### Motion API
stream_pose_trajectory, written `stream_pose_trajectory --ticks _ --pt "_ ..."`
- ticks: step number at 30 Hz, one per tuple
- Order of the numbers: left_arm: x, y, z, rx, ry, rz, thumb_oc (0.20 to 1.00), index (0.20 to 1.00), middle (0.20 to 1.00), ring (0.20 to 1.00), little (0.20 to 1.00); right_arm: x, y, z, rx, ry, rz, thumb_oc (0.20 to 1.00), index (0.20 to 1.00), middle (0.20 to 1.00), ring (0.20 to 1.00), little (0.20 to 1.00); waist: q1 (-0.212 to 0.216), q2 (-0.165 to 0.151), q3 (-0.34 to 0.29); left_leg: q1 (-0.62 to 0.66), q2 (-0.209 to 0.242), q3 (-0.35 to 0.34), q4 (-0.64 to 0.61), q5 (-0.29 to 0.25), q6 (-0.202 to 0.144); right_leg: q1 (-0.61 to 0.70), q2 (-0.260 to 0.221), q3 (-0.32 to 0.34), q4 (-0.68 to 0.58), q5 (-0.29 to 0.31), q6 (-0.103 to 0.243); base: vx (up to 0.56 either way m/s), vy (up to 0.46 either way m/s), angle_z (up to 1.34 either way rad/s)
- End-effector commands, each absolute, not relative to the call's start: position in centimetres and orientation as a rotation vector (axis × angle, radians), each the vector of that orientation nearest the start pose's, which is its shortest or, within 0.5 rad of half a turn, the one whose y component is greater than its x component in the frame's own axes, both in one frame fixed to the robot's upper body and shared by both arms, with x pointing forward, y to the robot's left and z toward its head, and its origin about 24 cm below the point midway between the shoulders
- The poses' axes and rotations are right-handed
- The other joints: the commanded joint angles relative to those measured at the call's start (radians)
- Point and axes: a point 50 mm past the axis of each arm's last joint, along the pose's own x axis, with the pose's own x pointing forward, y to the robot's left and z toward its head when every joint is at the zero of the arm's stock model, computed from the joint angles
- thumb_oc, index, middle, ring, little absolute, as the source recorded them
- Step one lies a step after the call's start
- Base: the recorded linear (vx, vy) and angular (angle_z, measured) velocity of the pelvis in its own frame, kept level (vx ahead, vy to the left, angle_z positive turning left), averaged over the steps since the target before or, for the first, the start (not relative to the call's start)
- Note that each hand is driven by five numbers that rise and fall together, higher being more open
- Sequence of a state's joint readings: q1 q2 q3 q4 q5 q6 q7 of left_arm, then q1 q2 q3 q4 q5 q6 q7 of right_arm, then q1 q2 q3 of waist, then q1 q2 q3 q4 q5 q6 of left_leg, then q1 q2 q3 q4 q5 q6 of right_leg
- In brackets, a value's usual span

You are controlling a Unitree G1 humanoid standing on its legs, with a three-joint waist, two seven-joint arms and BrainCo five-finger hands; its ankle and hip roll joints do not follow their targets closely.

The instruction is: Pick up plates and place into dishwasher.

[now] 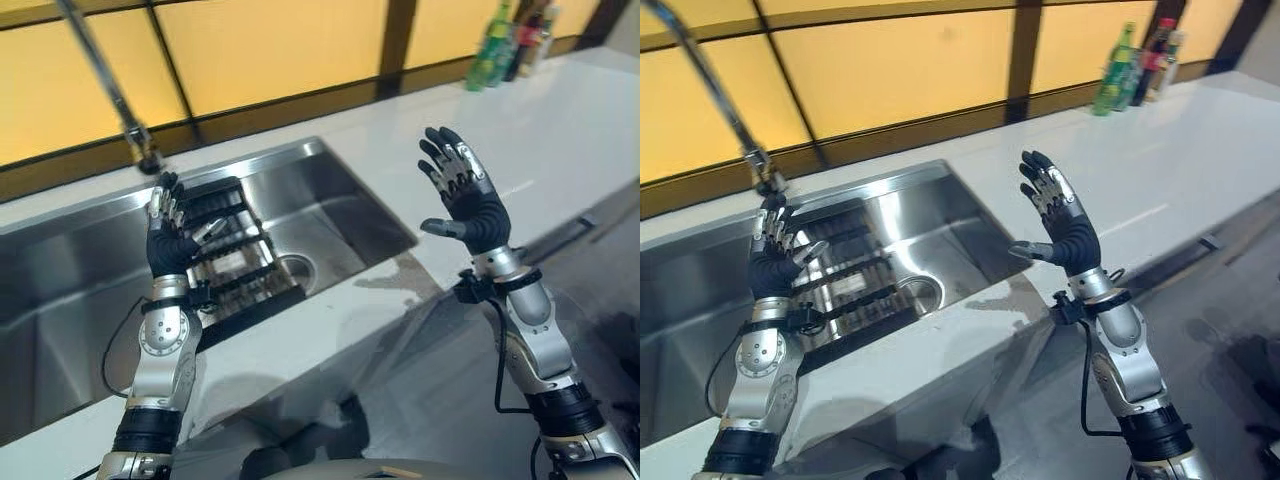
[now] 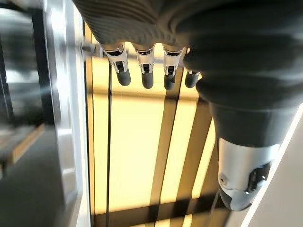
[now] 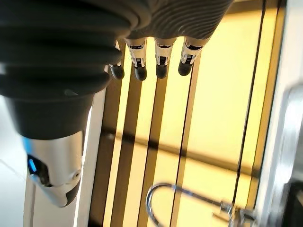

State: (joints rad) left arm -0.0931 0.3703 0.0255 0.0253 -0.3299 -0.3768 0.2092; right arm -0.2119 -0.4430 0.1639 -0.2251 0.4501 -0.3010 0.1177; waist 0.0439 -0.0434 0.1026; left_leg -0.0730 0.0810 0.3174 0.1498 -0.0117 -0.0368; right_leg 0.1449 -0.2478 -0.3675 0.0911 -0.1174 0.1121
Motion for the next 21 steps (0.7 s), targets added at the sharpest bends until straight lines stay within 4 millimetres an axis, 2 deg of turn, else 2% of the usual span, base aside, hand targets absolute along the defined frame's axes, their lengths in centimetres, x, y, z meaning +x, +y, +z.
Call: stream_pose_trajectory --ticks 1,3,5,7,8,9,10,12,14,18,21 --pt "26.5 22.6 14.2 0.006 -0.592 0.17 1.0 1.0 1.0 1.0 1.0 26.0 -14.3 19.4 0.03 -0.784 0.363 1.0 1.0 1.0 1.0 1.0 0.036 0.004 -0.037 0.014 0.026 -0.054 0.017 -0.054 -0.002 -0.094 -0.01 0.038 0.247 0.027 -0.011 0.17 0.213 0.43" --pt "26.7 21.7 14.9 0.036 -0.617 0.134 1.0 1.0 1.0 1.0 1.0 26.1 -14.6 19.1 0.061 -0.777 0.288 1.0 1.0 1.0 1.0 1.0 0.035 0.022 -0.035 0.04 0.007 -0.069 -0.02 -0.052 0.028 -0.143 -0.005 0.064 0.403 0.076 0.001 0.16 0.191 0.92" --pt "26.8 21.4 15.1 0.047 -0.622 0.125 1.0 1.0 1.0 1.0 1.0 26.1 -15.2 18.6 0.123 -0.766 0.251 1.0 1.0 1.0 1.0 1.0 0.026 0.016 -0.024 0.06 -0.015 -0.084 -0.038 -0.052 0.034 -0.171 0.001 0.11 0.454 0.106 0.01 0.12 0.062 0.88" --pt "27.2 20.9 15.3 0.051 -0.626 0.113 1.0 1.0 1.0 1.0 1.0 25.7 -15.8 18.2 0.151 -0.769 0.213 1.0 1.0 1.0 1.0 1.0 0.007 0.015 -0.019 0.052 -0.02 -0.106 -0.035 -0.046 0.028 -0.17 0.069 0.145 0.363 0.044 -0.007 0.12 -0.075 0.6" --pt "27.4 20.6 15.4 0.046 -0.627 0.099 1.0 1.0 1.0 1.0 1.0 25.5 -16.1 17.9 0.155 -0.767 0.21 1.0 1.0 1.0 1.0 1.0 -0.005 0.0 -0.015 0.041 -0.04 -0.138 -0.016 -0.051 0.021 -0.146 0.085 0.167 0.259 0.036 -0.02 0.11 -0.098 0.62" --pt "27.5 20.5 15.4 0.047 -0.627 0.097 1.0 1.0 1.0 1.0 1.0 25.4 -16.2 17.8 0.153 -0.764 0.21 1.0 1.0 1.0 1.0 1.0 -0.008 -0.002 -0.016 0.037 -0.042 -0.145 -0.012 -0.051 0.019 -0.139 0.088 0.168 0.235 0.038 -0.023 0.12 -0.173 0.69" --pt "27.7 20.0 15.2 0.046 -0.621 0.095 1.0 1.0 1.0 1.0 1.0 25.6 -16.3 17.5 0.143 -0.757 0.206 1.0 1.0 1.0 1.0 1.0 -0.017 -0.014 -0.018 0.043 -0.049 -0.163 -0.009 -0.055 0.003 -0.136 0.061 0.197 0.12 0.064 -0.02 0.11 -0.181 0.53" --pt "28.0 19.6 15.1 0.032 -0.605 0.081 1.0 1.0 1.0 1.0 1.0 25.8 -16.4 17.6 0.122 -0.755 0.194 1.0 1.0 1.0 1.0 1.0 -0.042 -0.014 -0.017 0.066 -0.043 -0.182 -0.03 -0.067 -0.006 -0.141 0.062 0.253 0.01 0.1 0.0 0.1 -0.165 0.38" --pt "28.0 19.2 15.0 0.027 -0.595 0.058 1.0 1.0 1.0 1.0 1.0 25.8 -17.3 17.5 0.123 -0.739 0.172 1.0 1.0 1.0 1.0 1.0 -0.06 -0.013 -0.021 0.073 -0.034 -0.198 -0.036 -0.072 -0.002 -0.147 0.081 0.299 0.017 0.102 0.009 0.04 -0.093 0.67" --pt "28.2 17.7 14.4 0.008 -0.561 0.032 1.0 1.0 1.0 1.0 1.0 26.2 -17.5 17.4 0.146 -0.714 0.162 1.0 1.0 1.0 1.0 1.0 -0.061 -0.016 -0.047 0.087 -0.014 -0.204 -0.065 -0.061 -0.022 -0.108 0.082 0.278 -0.066 0.119 0.011 -0.01 -0.123 0.3" --pt "28.2 17.9 14.3 0.009 -0.543 0.041 1.0 1.0 1.0 1.0 1.0 26.3 -17.2 17.1 0.147 -0.68 0.18 1.0 1.0 1.0 1.0 1.0 -0.066 -0.006 -0.064 0.107 0.006 -0.202 -0.098 -0.053 -0.03 -0.095 0.086 0.274 -0.088 0.122 0.01 0.01 -0.056 -0.02"
